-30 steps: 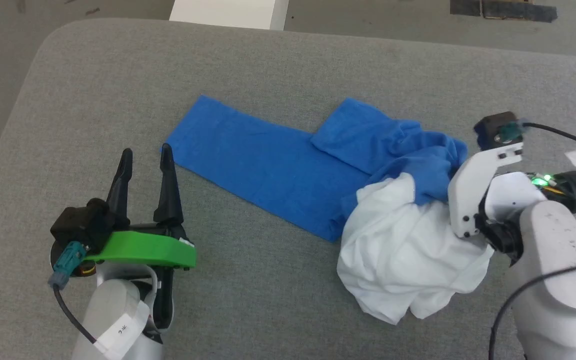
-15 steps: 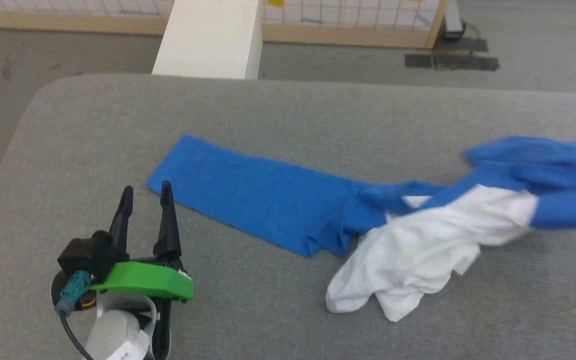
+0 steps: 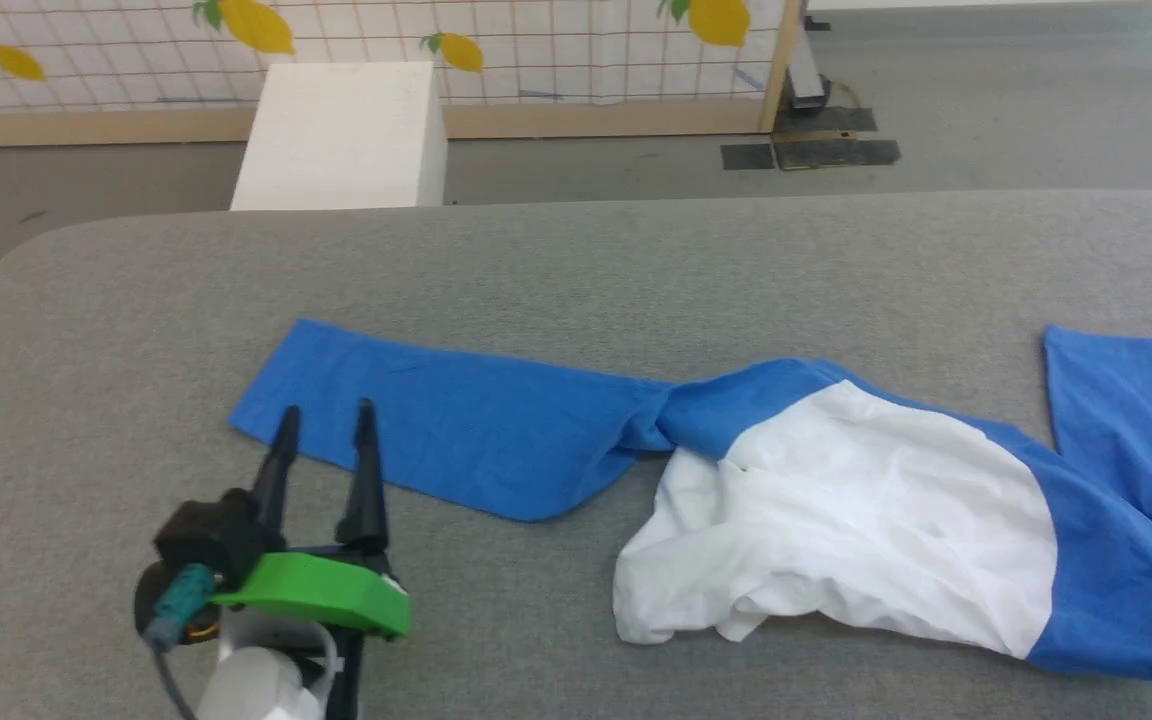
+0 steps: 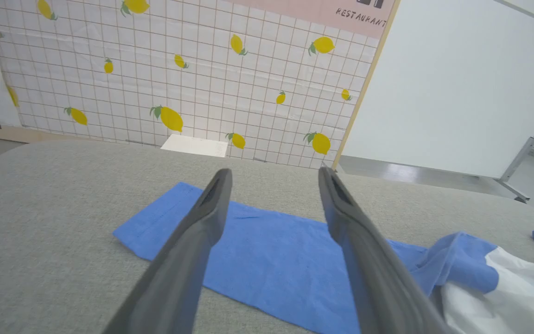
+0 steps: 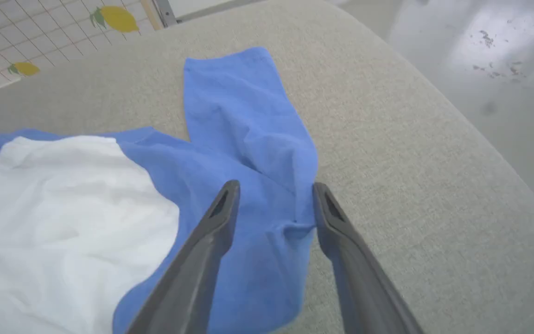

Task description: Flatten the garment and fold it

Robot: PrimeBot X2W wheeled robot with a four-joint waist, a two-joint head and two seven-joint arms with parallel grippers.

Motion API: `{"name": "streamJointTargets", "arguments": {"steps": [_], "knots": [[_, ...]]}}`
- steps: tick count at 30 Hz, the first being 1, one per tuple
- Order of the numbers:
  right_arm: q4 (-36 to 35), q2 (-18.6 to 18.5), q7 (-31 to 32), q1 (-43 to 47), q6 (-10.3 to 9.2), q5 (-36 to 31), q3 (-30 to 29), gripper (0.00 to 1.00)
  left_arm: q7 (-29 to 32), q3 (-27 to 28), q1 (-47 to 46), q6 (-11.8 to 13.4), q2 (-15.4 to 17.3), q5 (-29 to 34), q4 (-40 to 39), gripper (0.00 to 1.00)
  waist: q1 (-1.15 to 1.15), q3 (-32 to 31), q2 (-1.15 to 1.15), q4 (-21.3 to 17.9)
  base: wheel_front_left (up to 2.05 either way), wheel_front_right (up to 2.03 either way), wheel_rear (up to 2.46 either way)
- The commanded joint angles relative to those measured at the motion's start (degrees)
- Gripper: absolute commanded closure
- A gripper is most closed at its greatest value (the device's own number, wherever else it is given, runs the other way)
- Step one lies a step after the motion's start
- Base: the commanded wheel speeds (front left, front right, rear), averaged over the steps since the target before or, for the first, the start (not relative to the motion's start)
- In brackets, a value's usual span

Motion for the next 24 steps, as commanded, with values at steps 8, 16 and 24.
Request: {"name": "streamJointTargets", "arguments": {"steps": [8,16,24], "knots": [[-3.9,0.0,-15.7,-0.8,-0.08,-0.1,11.7,0.0,0.3,-9.7,-5.9,-2.1,-0.2,2.3,6.1,0.0,0.0,3.2,0.0,-5.7,0.0,0.0,0.0],[-0.6,0.0,-19.3,-2.0,-0.08,2.0,17.5,0.0,14.4,-17.6,-14.2,-2.7,0.5,2.1,16.0,0.0,0.0,5.4,0.0,-8.9,0.0,0.0,0.0],[1.4,0.0,-20.8,-2.6,-0.08,2.3,18.5,0.0,21.3,-18.7,-15.5,-2.8,2.1,-0.1,16.3,1.0,0.0,5.2,0.0,-8.2,0.0,0.0,0.0]]}}
